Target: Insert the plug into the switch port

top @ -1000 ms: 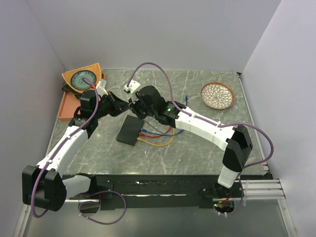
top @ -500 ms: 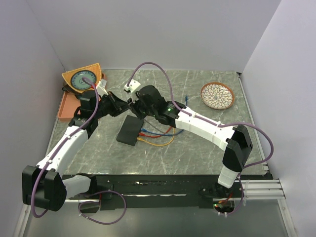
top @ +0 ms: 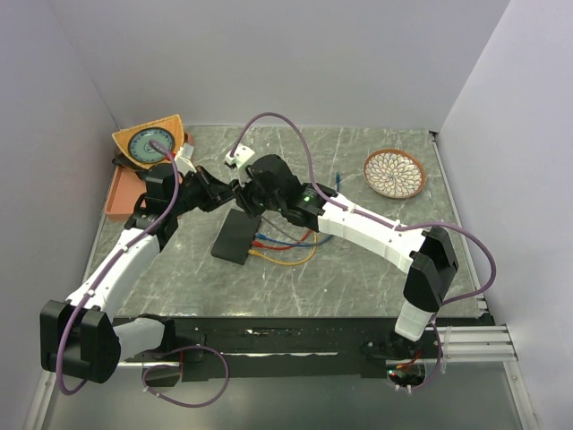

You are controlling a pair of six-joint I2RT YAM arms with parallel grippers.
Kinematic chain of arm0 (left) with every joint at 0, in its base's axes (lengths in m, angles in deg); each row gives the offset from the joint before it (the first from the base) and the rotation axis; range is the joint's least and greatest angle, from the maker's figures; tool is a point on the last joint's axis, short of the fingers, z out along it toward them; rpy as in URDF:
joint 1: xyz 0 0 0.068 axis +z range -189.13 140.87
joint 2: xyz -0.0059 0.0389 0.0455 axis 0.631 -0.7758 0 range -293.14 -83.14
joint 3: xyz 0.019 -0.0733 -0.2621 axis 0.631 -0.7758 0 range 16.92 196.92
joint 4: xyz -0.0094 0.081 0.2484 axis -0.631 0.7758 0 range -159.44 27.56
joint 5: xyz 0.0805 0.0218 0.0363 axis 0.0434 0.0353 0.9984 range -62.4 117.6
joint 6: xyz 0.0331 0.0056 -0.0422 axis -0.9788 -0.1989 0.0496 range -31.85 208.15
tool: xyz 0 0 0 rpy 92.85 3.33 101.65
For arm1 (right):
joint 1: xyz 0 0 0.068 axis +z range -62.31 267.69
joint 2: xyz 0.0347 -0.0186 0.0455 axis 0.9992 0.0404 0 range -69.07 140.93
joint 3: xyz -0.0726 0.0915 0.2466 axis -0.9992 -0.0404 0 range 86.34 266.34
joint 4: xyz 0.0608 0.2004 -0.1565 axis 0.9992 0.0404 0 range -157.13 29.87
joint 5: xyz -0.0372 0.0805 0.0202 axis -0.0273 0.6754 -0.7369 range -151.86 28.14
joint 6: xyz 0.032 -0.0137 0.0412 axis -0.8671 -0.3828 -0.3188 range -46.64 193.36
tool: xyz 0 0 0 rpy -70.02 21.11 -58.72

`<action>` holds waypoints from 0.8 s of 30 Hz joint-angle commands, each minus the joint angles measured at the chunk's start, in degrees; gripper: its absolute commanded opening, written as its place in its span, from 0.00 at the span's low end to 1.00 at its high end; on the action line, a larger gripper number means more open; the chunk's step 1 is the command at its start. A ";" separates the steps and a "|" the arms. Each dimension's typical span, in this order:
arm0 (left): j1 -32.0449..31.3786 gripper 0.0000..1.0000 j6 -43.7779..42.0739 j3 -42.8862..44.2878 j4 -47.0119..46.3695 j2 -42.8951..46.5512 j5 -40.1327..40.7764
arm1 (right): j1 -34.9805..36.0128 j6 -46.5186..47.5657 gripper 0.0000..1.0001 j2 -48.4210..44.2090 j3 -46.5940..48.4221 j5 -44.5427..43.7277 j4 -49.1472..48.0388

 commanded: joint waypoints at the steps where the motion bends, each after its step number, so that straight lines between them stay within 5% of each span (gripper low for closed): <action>1: -0.12 0.01 0.35 2.27 -1.03 -0.43 -1.48 | 0.28 -0.11 0.27 -0.26 1.52 0.01 -2.84; 6: -0.12 0.01 0.27 2.27 -1.21 -0.25 -1.92 | 0.36 0.06 0.00 0.27 1.61 0.10 -2.84; 13: -0.21 0.05 0.53 1.75 -1.21 0.36 -1.92 | 0.27 0.59 0.00 -1.49 -1.73 -0.17 -5.38; 19: -0.12 0.37 0.53 1.48 -3.23 -0.25 -2.45 | 0.36 1.38 0.00 -2.63 -3.49 -0.35 -6.26; 20: -0.12 0.52 0.44 1.57 -3.23 -0.43 -2.28 | 0.36 1.38 0.00 -2.81 -3.84 -0.35 -6.53; 24: -0.12 0.82 -0.43 2.27 -1.83 -0.96 -0.26 | 0.36 1.91 0.00 -3.51 -5.24 -0.34 -6.71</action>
